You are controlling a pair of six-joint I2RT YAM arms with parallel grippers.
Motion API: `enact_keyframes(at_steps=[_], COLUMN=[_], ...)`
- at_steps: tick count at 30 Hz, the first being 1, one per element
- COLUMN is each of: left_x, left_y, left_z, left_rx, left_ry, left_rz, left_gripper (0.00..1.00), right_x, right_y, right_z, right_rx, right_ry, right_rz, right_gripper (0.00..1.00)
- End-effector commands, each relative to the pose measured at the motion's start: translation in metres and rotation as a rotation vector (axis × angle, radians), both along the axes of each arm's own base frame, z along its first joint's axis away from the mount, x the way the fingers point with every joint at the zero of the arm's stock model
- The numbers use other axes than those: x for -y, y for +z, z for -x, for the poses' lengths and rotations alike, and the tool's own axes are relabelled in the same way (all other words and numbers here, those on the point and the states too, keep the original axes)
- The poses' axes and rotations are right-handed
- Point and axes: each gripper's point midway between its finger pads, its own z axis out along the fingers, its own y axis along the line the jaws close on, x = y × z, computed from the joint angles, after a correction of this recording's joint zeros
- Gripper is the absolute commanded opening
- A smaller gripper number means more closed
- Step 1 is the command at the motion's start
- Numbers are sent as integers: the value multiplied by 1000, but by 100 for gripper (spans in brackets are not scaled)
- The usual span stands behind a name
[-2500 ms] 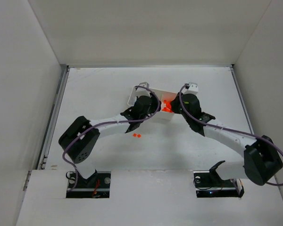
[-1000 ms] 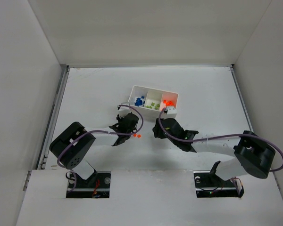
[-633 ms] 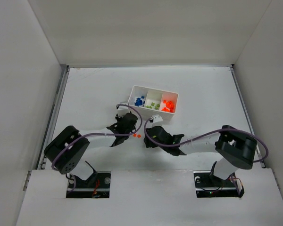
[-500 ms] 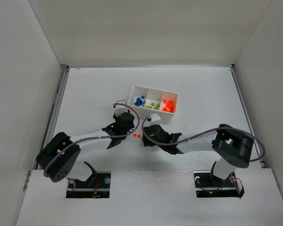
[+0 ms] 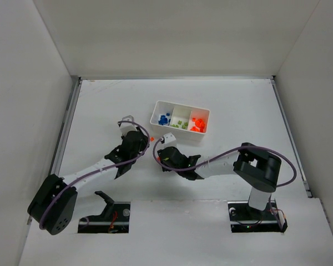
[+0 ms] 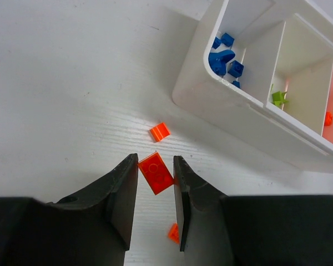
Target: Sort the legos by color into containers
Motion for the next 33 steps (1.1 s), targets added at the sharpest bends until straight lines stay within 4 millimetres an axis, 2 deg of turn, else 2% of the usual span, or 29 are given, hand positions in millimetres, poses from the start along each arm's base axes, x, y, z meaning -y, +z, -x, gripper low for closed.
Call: enact_keyframes(at_steps=[1, 5, 11, 14, 18, 20, 23, 26, 30, 33], left_x=[1, -4, -7, -3, 2, 6, 20, 36, 62, 83], left_y=[1, 2, 5, 8, 10, 14, 21, 28, 41, 54], left_z=[3, 5, 5, 5, 5, 4, 3, 1, -2, -6], left_rx=[-2, 7, 19, 21, 27, 32, 44, 54, 81, 100], left_ry=[-10, 0, 5, -7, -15, -25, -53, -88, -137, -172], left_rz=[38, 47, 55, 50, 64, 66, 74, 82, 94, 108], left_gripper=[19, 20, 20, 20, 20, 20, 20, 20, 20, 20], right_x=[-14, -10, -7, -4, 3, 12, 34, 67, 109, 133], right_y=[5, 1, -8, -3, 28, 53, 89, 123, 143, 144], right_z=[-3, -4, -4, -6, -9, -15, -34, -61, -102, -131], right_rx=[36, 31, 21, 25, 64, 88, 142, 196, 236, 240], right_ry=[27, 3, -6, -34, -57, -73, -114, -197, -307, -384], right_rz=[18, 38, 57, 34, -18, -69, -118, -171, -178, -172], right_gripper=[45, 39, 21, 17, 17, 17, 17, 17, 17, 17])
